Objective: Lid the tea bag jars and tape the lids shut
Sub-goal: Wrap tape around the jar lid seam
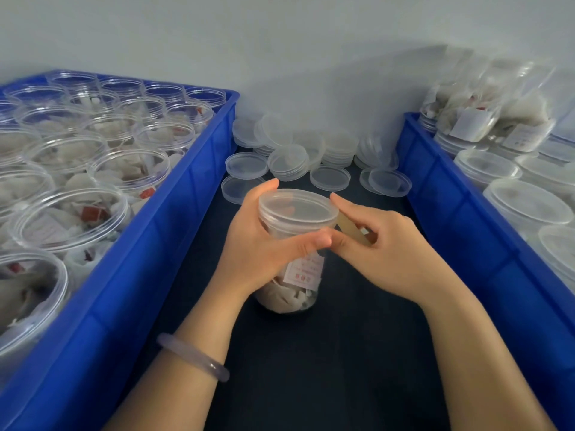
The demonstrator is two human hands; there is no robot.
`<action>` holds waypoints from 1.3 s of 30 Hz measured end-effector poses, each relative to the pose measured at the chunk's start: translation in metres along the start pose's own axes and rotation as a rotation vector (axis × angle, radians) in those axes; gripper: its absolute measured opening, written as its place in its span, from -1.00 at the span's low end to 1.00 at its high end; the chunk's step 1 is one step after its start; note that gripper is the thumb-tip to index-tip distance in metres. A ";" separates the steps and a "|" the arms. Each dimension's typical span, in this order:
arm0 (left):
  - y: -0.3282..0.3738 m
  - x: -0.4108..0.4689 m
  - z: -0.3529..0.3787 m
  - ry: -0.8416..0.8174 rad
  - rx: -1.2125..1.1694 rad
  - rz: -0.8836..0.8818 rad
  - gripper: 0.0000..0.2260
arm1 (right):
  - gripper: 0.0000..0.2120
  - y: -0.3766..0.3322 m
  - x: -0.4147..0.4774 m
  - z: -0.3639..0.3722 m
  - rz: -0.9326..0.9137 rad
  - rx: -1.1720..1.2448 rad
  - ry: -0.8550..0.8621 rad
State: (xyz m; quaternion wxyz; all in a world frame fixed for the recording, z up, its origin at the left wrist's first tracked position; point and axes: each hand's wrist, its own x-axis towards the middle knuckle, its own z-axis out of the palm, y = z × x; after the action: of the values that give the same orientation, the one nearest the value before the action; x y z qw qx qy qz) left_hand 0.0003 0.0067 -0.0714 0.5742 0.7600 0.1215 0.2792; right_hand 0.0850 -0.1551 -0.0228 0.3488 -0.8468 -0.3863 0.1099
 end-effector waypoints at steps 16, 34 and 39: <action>-0.002 0.006 -0.015 -0.216 -0.246 -0.055 -0.10 | -0.27 -0.001 -0.006 -0.015 0.038 0.130 -0.005; 0.004 -0.006 0.004 -0.042 -0.018 -0.110 0.07 | -0.20 -0.003 -0.008 0.006 0.067 0.144 -0.024; 0.003 -0.003 0.000 -0.004 -0.106 -0.089 -0.18 | -0.20 -0.003 -0.013 -0.008 0.021 -0.002 -0.031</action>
State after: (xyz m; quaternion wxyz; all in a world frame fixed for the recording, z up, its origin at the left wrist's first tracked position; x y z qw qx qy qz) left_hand -0.0025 0.0044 -0.0696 0.6257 0.7230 0.1390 0.2578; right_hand 0.0784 -0.1674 -0.0162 0.3408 -0.8494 -0.3828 0.1260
